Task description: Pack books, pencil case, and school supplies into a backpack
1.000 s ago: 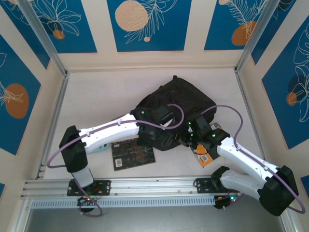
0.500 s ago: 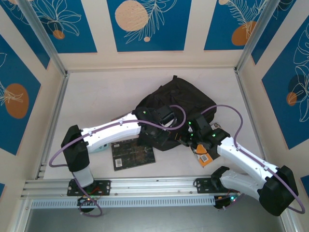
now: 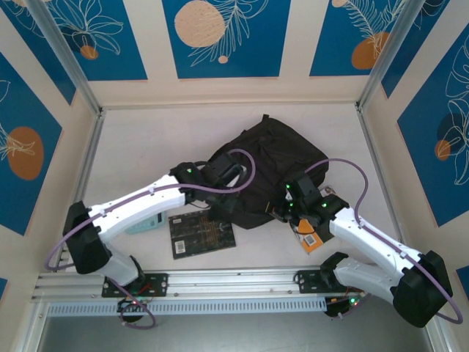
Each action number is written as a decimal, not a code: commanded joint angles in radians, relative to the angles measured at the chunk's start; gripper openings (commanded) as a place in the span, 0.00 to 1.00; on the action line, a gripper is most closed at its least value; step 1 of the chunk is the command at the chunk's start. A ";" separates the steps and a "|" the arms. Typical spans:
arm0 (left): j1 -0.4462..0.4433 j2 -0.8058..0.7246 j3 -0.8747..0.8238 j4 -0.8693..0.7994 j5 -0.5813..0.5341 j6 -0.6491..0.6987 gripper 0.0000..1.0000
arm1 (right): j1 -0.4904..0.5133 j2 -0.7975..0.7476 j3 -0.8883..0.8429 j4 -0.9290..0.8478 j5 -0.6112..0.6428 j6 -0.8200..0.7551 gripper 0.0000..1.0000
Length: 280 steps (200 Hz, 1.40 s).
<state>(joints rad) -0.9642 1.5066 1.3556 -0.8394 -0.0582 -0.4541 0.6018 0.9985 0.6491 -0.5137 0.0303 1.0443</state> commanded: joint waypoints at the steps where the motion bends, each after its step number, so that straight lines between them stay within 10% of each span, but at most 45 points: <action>1: 0.041 -0.050 -0.058 0.043 -0.005 -0.047 0.00 | -0.003 -0.016 -0.017 0.012 0.014 -0.032 0.00; 45: 0.053 -0.010 -0.029 0.048 0.095 -0.039 0.00 | 0.005 -0.019 -0.022 0.032 -0.001 -0.036 0.00; 84: -0.006 0.114 0.129 -0.057 0.020 0.001 0.44 | 0.042 -0.014 -0.008 0.050 0.012 -0.071 0.00; 151: -0.062 0.313 0.286 -0.198 -0.005 0.047 0.57 | 0.053 -0.023 -0.010 0.062 0.018 -0.086 0.00; 201: -0.091 0.359 0.276 -0.248 -0.034 0.060 0.53 | 0.046 -0.022 0.003 0.046 0.033 -0.094 0.00; 239: -0.094 0.343 0.260 -0.207 0.067 0.062 0.00 | 0.034 -0.021 0.004 0.033 0.050 -0.099 0.00; 280: -0.080 0.275 0.260 -0.185 0.082 0.038 0.00 | 0.027 -0.021 0.001 0.022 0.078 -0.101 0.00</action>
<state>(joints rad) -1.0473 1.8515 1.6203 -1.0100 -0.0181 -0.4015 0.6373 0.9958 0.6380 -0.5014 0.0593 0.9741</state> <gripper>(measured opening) 0.044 0.078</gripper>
